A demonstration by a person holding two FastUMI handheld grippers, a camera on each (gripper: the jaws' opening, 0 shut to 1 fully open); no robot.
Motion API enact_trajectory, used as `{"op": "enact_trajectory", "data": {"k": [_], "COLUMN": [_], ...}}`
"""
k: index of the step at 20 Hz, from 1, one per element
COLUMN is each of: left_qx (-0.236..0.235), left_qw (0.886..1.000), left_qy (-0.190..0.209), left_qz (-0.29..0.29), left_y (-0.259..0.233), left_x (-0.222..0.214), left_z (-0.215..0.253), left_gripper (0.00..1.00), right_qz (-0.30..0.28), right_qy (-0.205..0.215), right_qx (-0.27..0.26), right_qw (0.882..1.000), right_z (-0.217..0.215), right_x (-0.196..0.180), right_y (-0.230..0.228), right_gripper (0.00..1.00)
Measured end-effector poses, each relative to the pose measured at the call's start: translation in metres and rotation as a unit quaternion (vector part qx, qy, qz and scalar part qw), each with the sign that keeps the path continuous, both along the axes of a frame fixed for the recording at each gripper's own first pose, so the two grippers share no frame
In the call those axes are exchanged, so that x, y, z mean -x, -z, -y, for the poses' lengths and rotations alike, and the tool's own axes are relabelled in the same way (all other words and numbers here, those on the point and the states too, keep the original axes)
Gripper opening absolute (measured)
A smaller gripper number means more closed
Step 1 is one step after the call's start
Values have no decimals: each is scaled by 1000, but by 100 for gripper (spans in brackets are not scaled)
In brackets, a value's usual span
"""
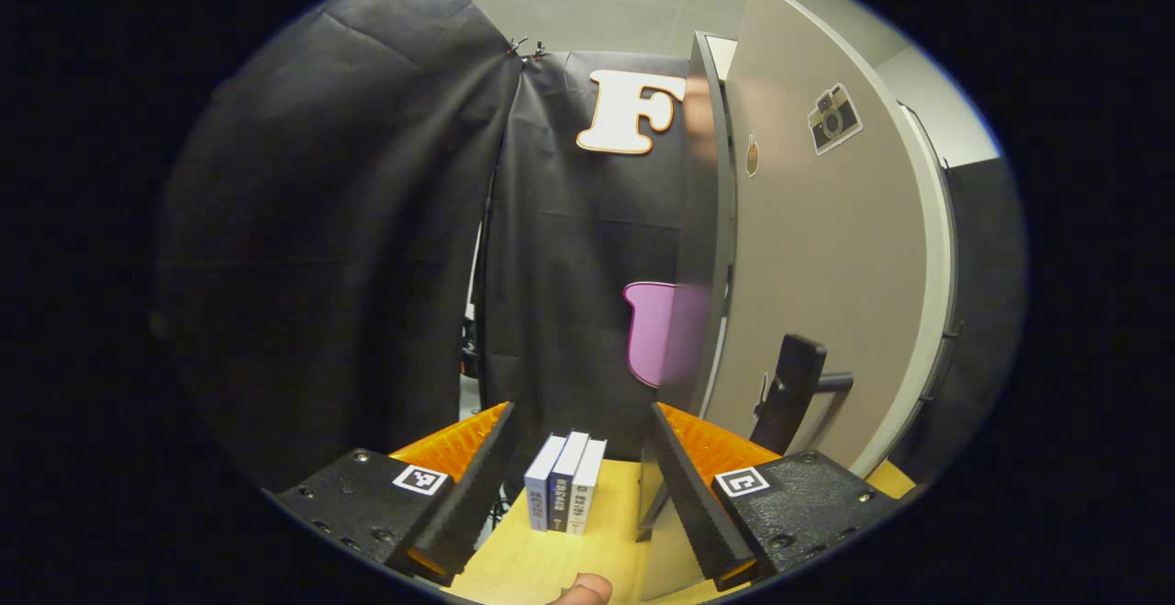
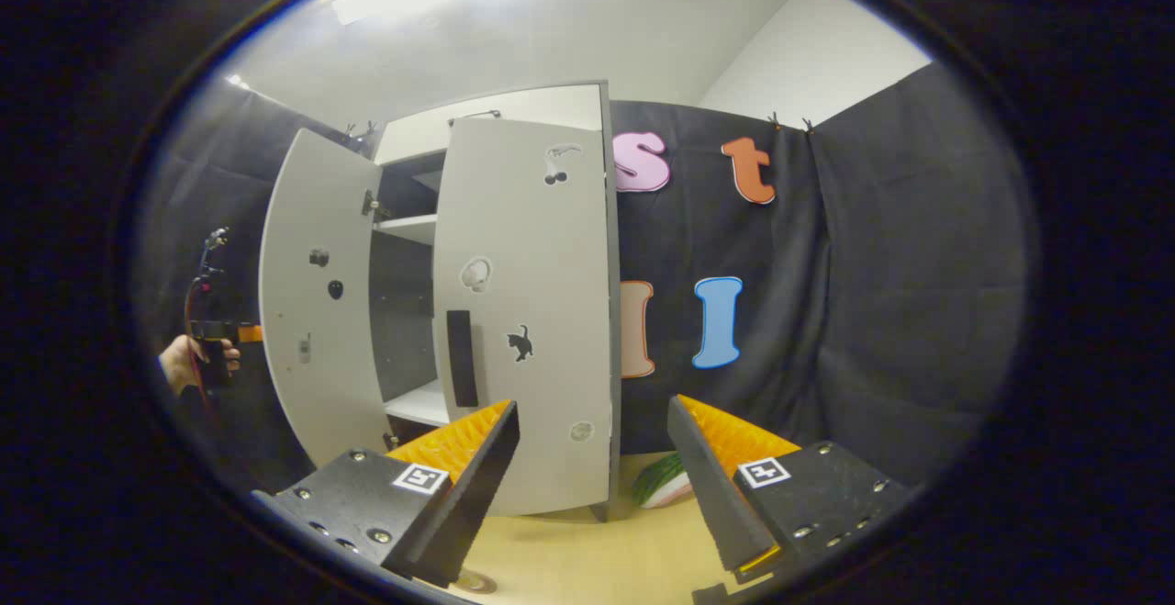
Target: Grasp the bottle in the cabinet with the left hand and place it on the coaster, then close the right door with the right hand and the left door with the left hand.
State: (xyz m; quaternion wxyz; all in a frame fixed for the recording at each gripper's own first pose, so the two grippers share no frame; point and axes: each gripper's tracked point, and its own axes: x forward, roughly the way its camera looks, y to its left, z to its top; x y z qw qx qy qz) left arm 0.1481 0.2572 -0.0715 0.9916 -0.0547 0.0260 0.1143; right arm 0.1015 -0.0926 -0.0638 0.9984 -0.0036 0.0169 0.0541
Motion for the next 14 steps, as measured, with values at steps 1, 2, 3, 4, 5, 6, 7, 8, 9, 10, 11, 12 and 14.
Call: {"op": "enact_trajectory", "data": {"k": [1, 2, 3, 4, 5, 6, 7, 8, 9, 10, 11, 12, 14], "left_qx": [2, 11, 34, 56, 65, 64, 47, 24, 2, -18, -35, -46, -60], "left_qw": [1000, 1000, 999, 998, 998, 998, 999, 999, 1000, 1000, 999, 999, 998], "left_qy": [4, 5, 2, 5, 9, 12, 18, 22, 23, 23, 25, 27, 33], "left_qz": [1, 6, 6, 4, -4, -7, -11, -7, -3, 0, -1, -3, -5], "left_y": [2, 0, 3, 7, 11, 10, 7, 2, -3, -5, -7, -6, -8], "left_x": [-1, -2, -3, -3, -2, -4, -3, -4, -5, -6, -8, -9, -12], "left_z": [7, 9, 12, 19, 25, 30, 36, 43, 50, 56, 62, 67, 76], "left_gripper": [87, 81, 82, 81, 86, 80, 87, 80, 87, 87, 80, 86, 86], "right_qz": [7, 14, 19, 19, 18, 16, 15, 13, 12, 9, 6, 5, -2], "right_qy": [-1, 1, 0, -1, 2, 6, 6, 3, 4, 7, 13, 16, 17], "right_qx": [-8, -12, -17, -21, -22, -22, -19, -13, -6, 0, 4, 6, 2], "right_qw": [1000, 1000, 1000, 1000, 1000, 1000, 1000, 1000, 1000, 1000, 1000, 1000, 1000], "right_z": [5, 9, 12, 14, 16, 18, 20, 19, 20, 21, 25, 28, 28], "right_x": [8, 13, 19, 22, 27, 29, 32, 34, 35, 36, 39, 39, 38], "right_y": [-5, -10, -11, -13, -10, -9, -7, -5, -1, 3, 7, 9, 14], "right_gripper": [99, 97, 95, 99, 99, 99, 97, 95, 99, 99, 94, 99, 95]}}
